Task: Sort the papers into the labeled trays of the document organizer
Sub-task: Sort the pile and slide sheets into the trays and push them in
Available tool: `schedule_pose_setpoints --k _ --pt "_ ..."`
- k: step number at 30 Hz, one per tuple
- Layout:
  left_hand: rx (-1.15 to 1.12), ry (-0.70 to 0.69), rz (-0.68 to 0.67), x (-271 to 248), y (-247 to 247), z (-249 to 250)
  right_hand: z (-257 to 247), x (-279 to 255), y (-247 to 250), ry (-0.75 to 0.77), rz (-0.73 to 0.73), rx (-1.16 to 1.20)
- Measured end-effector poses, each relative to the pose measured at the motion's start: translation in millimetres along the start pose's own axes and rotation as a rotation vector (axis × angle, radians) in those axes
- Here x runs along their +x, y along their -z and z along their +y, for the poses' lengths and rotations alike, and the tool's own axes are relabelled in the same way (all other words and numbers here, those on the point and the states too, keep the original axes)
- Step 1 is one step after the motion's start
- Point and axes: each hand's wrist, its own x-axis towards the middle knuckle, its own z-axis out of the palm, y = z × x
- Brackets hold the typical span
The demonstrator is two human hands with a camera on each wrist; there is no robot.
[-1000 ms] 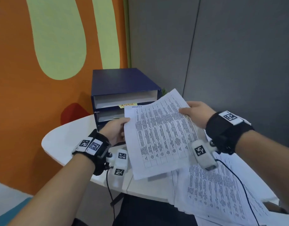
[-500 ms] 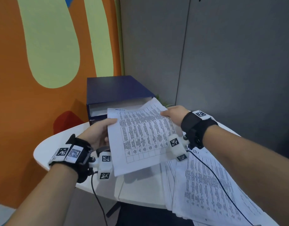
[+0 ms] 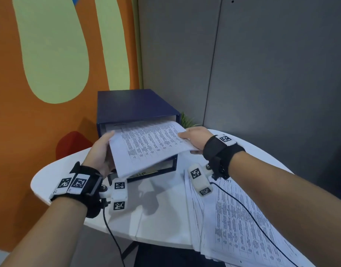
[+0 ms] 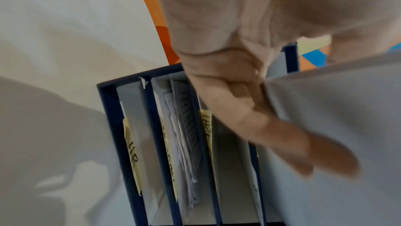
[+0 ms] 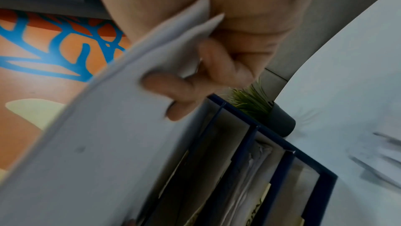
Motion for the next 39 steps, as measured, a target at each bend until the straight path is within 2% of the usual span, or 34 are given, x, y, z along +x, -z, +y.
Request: schedule_pose_setpoints --k 3,5,10,14,16,18,22,26,30,35,39 --pt "0.103 0.038 -0.127 -5.9 -5.5 -3.6 -5.6 5.4 -7.9 0.011 0.097 0.066" --pt "0.175 0.085 -0.129 -9.9 -7.3 -3.7 -9.9 7.0 -14.8 0.008 0.128 0.1" --pt "0.11 0.092 -0.059 2.4 4.7 0.8 3.5 6.0 -22.8 -0.057 0.129 0.193" --pt "0.021 0.063 0.065 4.3 2.2 2.5 13.6 6.4 -26.4 -0.011 0.171 0.279" --pt "-0.017 0.102 0.067 -0.1 -0.4 4.2 9.2 11.9 -32.7 -0.006 0.223 0.34" --pt "0.008 0.14 0.053 -1.9 -0.7 5.2 1.5 15.4 -39.7 0.0 0.26 0.392" --pt "0.041 0.102 0.127 3.4 -1.8 3.1 -3.4 20.3 -51.1 -0.011 0.245 0.527" --pt "0.025 0.058 0.17 7.5 -3.8 -0.4 2.5 26.4 -52.1 -0.018 0.281 0.477" --pt "-0.075 -0.01 0.185 8.4 0.5 -1.3 1.4 42.3 -56.5 -0.024 0.245 0.503" --pt "-0.46 -0.108 0.093 6.4 6.6 -2.4 -8.6 48.7 -74.6 0.021 0.186 0.746" --pt "-0.495 -0.144 0.045 7.0 2.7 -0.8 -3.6 50.0 -78.4 0.04 0.155 0.711"
